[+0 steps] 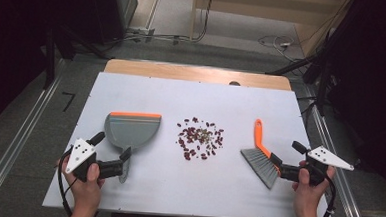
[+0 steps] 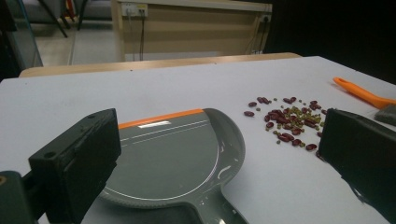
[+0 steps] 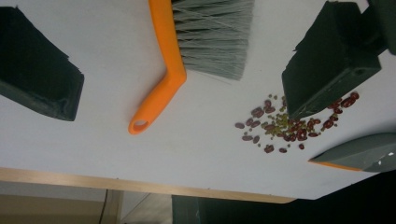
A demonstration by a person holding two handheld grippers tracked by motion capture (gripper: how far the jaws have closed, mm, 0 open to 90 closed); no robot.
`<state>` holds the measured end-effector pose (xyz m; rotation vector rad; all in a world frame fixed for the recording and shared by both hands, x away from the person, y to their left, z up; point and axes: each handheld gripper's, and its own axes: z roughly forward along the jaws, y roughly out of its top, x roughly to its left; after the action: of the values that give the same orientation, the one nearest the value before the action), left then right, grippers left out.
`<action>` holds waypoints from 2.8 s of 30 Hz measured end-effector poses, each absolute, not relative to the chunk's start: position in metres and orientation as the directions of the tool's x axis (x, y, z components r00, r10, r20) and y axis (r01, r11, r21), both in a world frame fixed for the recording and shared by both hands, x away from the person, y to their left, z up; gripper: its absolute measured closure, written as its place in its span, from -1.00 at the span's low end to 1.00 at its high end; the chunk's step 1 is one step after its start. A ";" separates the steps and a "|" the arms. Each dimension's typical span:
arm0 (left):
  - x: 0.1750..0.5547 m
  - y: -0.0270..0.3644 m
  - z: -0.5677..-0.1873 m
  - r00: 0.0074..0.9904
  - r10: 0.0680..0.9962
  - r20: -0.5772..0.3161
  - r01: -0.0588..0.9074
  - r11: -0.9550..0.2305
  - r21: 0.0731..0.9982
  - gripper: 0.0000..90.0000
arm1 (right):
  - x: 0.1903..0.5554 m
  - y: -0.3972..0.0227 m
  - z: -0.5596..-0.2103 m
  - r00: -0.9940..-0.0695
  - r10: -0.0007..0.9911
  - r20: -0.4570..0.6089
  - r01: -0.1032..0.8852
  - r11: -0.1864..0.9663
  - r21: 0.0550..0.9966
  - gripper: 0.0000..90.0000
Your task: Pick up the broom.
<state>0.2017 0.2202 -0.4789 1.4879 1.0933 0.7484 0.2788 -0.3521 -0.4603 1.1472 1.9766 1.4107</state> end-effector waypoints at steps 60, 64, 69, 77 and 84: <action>0.206 0.204 -0.479 0.437 0.896 -0.079 0.246 -0.034 0.969 -1.00 | 0.375 -0.286 -0.476 -0.327 0.941 0.085 0.840 0.248 0.483 0.39; 0.206 0.203 -0.479 0.437 0.896 -0.077 0.249 -0.039 0.968 -1.00 | 0.374 -0.281 -0.479 -0.309 0.949 0.065 0.854 0.247 0.458 0.40; 0.205 0.203 -0.479 0.435 0.898 -0.072 0.252 -0.045 0.967 -1.00 | 0.376 -0.274 -0.479 -0.303 0.953 0.028 0.863 0.261 0.432 0.33; 0.205 0.201 -0.479 0.441 0.895 -0.072 0.259 -0.050 0.965 -1.00 | 0.376 -0.282 -0.480 -0.300 0.951 0.071 0.863 0.238 0.446 0.51; 0.205 0.198 -0.478 0.448 0.891 -0.072 0.258 -0.051 0.965 -1.00 | 0.371 -0.292 -0.482 -0.314 0.939 0.137 0.840 0.207 0.502 0.51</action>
<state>0.2050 0.1977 -0.4783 1.5768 1.0339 0.7054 0.3710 -0.2917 -0.4822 1.7071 2.2786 0.7437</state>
